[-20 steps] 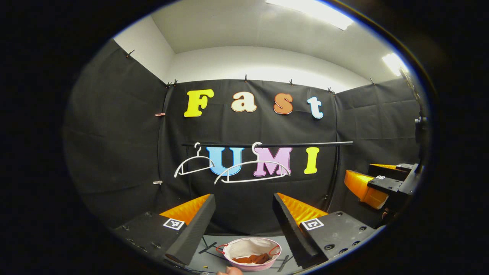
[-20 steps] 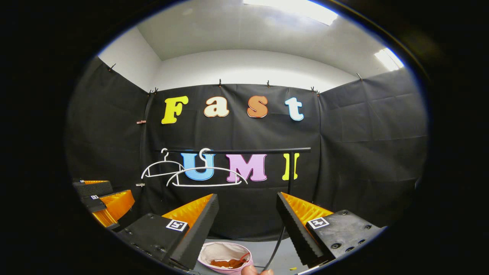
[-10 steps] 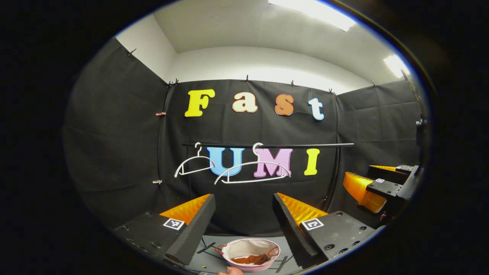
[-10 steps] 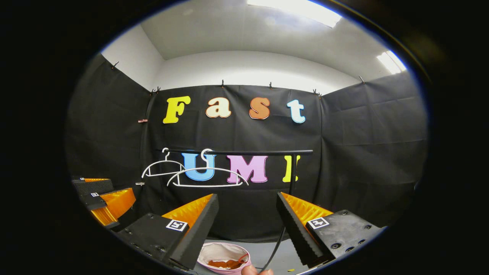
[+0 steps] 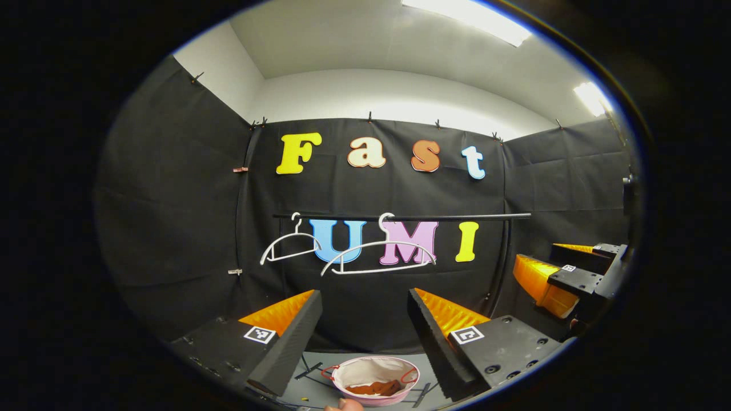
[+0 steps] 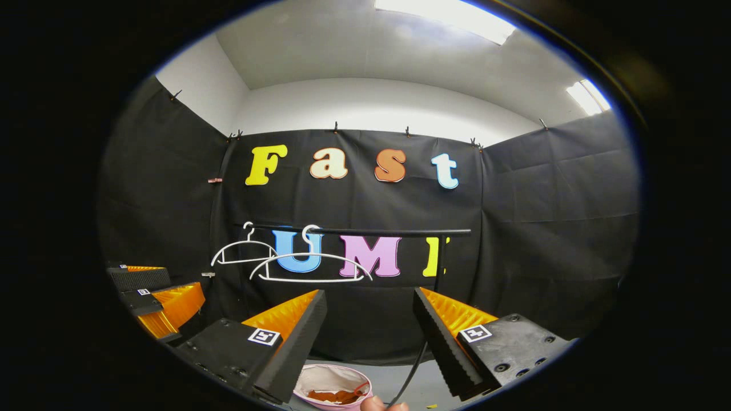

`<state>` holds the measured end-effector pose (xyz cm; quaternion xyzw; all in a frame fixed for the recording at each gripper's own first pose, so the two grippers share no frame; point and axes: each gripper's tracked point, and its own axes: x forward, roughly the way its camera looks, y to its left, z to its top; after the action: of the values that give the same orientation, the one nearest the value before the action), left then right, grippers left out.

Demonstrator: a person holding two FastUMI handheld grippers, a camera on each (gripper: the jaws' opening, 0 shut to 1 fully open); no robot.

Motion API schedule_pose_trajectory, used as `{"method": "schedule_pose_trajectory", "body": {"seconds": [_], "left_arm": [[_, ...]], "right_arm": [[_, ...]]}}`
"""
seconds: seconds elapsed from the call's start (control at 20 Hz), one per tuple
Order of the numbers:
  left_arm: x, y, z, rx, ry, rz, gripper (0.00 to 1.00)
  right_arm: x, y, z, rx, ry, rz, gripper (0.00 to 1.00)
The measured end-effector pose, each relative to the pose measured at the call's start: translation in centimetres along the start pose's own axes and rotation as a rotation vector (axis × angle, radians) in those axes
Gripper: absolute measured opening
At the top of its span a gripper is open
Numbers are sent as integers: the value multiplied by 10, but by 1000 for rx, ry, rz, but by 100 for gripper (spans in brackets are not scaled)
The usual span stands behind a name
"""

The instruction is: Grasp the clothes on the hanger with both hands and then place them into the laundry hamper below.

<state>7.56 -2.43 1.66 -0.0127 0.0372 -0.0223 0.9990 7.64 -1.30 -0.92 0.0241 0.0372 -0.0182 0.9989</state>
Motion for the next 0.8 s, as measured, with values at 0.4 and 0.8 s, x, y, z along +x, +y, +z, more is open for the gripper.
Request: {"method": "schedule_pose_trajectory", "body": {"seconds": [0.4,0.8], "left_arm": [[2,2,-1,5,0,-6,95],[-1,3,0,5,-1,-6,95]], "right_arm": [[-1,0,0,1,0,-5,98],[-1,8,-2,-4,5,6,98]]}}
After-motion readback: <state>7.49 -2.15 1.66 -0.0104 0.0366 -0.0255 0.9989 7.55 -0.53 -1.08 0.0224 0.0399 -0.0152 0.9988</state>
